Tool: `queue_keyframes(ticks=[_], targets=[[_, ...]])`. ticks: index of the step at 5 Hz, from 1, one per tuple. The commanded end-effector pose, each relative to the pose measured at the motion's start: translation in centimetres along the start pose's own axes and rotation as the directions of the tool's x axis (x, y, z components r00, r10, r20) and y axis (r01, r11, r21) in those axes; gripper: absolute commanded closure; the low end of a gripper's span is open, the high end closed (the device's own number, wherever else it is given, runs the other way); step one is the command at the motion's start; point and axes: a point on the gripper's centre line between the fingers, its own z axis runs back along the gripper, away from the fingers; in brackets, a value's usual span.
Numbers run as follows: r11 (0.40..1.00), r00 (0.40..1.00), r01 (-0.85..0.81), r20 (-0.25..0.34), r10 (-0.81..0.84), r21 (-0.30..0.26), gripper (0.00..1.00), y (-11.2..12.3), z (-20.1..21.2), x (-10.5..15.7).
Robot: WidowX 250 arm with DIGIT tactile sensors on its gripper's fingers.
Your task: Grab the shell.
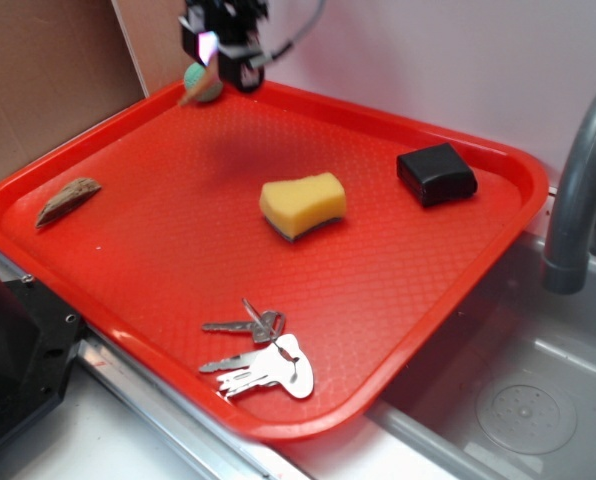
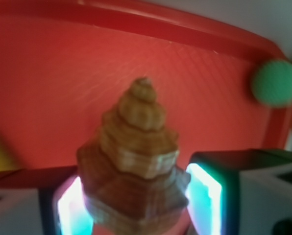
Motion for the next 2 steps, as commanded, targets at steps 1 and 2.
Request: queue_keyframes(ticks=[1,2], targets=[[0.980,0.970,-0.161,0.164,0.179,-0.117,1.00,-0.4,10.4,-7.6],[0.980,0.967,-0.167,0.178,0.184,-0.106,1.00,0.1,15.3,-8.4]])
